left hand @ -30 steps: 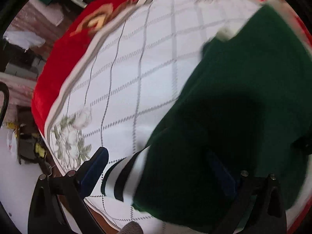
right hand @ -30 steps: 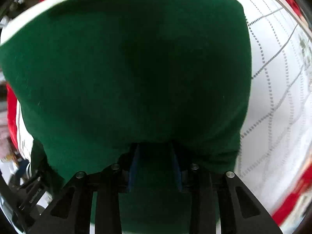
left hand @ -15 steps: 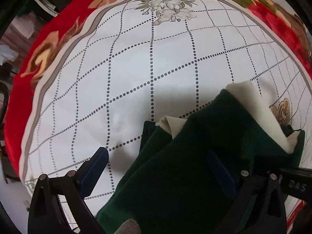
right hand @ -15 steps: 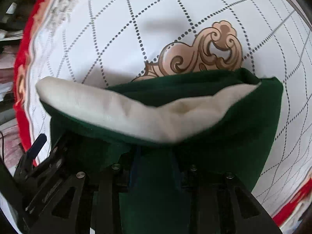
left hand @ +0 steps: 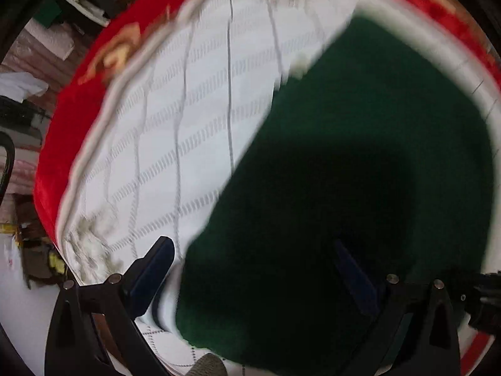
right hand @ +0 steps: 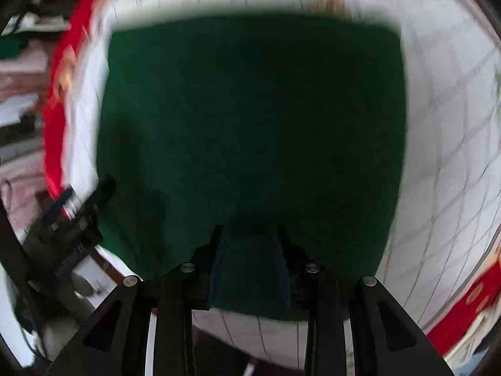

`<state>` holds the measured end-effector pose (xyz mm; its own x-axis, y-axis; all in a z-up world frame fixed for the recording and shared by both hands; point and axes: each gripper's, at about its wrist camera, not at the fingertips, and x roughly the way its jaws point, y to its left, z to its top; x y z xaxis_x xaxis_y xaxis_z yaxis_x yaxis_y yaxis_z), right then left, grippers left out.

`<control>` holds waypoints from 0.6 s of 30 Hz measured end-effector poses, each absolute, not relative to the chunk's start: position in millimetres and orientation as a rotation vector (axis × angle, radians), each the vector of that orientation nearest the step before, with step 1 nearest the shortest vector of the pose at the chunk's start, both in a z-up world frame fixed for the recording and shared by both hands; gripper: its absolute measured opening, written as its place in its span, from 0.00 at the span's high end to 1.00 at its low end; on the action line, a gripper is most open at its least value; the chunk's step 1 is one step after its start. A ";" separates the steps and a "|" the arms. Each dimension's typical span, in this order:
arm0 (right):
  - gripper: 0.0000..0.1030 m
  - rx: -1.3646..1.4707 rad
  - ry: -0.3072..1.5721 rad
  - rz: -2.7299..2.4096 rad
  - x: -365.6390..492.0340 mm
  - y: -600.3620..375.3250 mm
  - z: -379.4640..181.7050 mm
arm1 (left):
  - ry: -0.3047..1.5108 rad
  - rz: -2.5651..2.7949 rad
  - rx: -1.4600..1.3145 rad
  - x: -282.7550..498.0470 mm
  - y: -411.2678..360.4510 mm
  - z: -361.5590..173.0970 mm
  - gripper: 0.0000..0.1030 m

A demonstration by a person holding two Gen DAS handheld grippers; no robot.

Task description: Fold large clothes

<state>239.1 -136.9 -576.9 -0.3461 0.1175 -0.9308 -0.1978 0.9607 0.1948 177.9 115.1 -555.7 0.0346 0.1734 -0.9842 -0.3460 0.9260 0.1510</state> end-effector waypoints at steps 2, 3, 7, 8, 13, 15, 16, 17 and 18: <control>0.68 -0.071 1.860 0.306 229.2 -134.6 -600.1 | 1.473 0.417 -0.202 171.7 122.3 -577.4 0.00; 0.68 -0.035 1.854 0.282 230.0 -134.0 -607.8 | 1.450 0.421 -0.219 173.0 125.7 -579.3 0.00; 0.67 0.074 1.904 0.275 234.1 -138.9 -607.6 | 1.449 0.432 -0.246 171.6 129.0 -565.8 0.00; 0.65 0.129 1.903 0.316 231.2 -144.4 -600.4 | 1.441 0.438 -0.267 166.9 131.2 -557.0 0.00; 0.22 0.452 1.750 0.340 195.6 -210.6 -549.4 | 1.365 0.506 -0.538 104.1 156.5 -508.3 0.00; 0.22 0.577 1.694 0.296 173.8 -245.6 -541.0 | 1.357 0.533 -0.650 79.0 164.7 -505.8 0.00; 0.22 0.626 1.677 0.267 159.6 -256.7 -546.5 | 1.357 0.556 -0.727 61.5 169.7 -508.0 0.00; 0.22 0.658 1.664 0.240 146.7 -266.5 -552.5 | 1.355 0.563 -0.765 51.2 172.1 -510.3 0.00; 0.22 0.693 1.658 0.219 147.3 -265.4 -567.9 | 1.349 0.572 -0.823 38.8 174.7 -517.0 0.00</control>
